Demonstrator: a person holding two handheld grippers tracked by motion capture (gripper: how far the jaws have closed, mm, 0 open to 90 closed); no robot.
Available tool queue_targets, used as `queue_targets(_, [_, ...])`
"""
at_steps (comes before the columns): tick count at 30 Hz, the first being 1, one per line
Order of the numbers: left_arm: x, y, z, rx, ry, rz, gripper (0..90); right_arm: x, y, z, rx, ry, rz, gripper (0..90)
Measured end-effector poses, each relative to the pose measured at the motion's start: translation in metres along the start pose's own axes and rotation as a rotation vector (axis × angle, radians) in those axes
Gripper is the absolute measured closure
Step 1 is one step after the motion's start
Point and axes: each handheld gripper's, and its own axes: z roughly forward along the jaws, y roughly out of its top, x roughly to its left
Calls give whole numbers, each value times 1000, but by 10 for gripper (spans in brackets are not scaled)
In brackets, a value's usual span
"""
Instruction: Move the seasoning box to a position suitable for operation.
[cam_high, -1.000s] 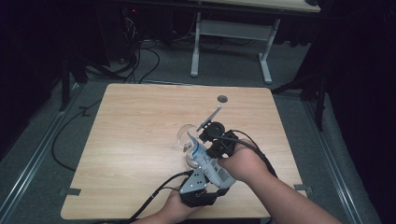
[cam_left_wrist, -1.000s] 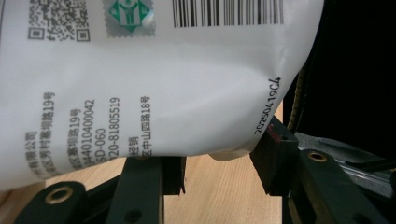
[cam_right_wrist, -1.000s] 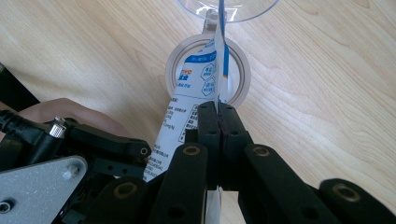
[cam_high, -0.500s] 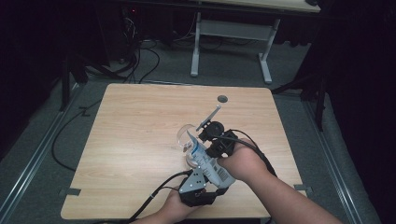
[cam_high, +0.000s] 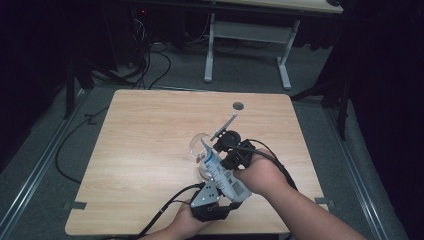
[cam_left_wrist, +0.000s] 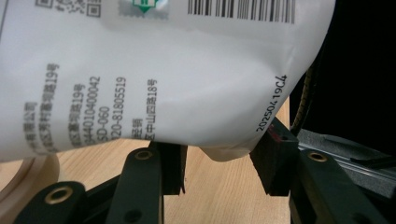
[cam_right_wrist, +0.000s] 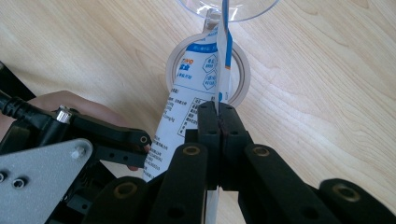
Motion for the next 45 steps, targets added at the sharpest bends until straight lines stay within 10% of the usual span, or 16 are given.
queue_targets(45, [10,-16,-6,10,38,5,532,0,-8,-10,-19,15,24,900])
